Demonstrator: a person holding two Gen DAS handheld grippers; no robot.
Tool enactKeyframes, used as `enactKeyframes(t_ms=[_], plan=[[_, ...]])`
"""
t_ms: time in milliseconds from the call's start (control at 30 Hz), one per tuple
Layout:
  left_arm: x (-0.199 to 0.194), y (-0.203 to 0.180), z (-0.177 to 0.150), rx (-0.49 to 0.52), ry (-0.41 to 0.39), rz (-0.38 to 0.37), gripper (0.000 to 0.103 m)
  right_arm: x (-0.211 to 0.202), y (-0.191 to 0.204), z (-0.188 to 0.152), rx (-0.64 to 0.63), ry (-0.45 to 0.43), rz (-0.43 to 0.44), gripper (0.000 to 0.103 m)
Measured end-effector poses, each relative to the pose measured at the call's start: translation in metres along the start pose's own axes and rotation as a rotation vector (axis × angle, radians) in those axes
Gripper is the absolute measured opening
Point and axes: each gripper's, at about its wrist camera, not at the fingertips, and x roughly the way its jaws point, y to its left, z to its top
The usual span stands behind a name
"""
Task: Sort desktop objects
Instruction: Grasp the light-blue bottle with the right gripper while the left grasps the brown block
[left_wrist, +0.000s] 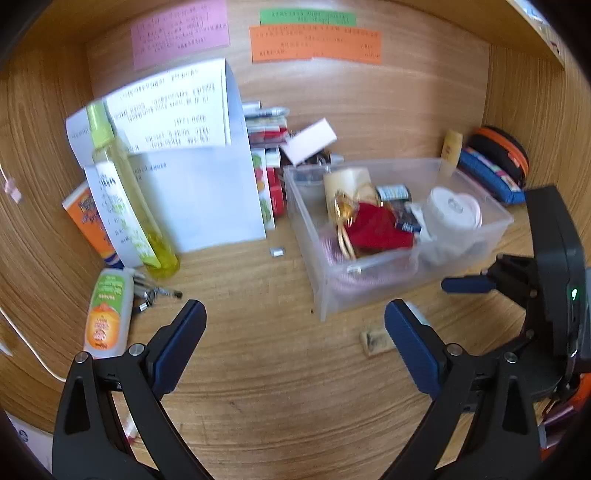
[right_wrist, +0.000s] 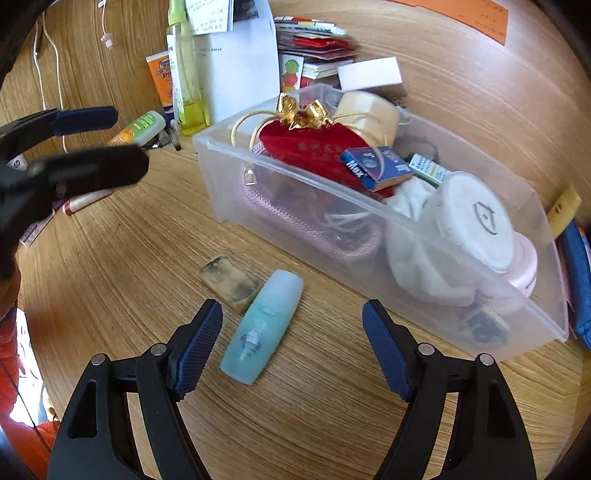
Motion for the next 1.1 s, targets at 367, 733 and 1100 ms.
enactKeyframes(t_ms=[367, 733, 1100], plan=[[0.021, 0.005, -0.015, -0.036, 0.089, -0.061, 0.098, 0.006, 0.008, -0.006, -0.024, 0.018, 0.019, 0.037], [0.039, -0.023, -0.021, 0.020, 0.153, -0.090, 0.099, -0.002, 0.002, -0.019, -0.013, 0.017, 0.022, 0.023], [0.059, -0.056, -0.016, 0.075, 0.177, -0.094, 0.098, -0.025, -0.025, -0.015, 0.090, -0.043, 0.023, 0.023]])
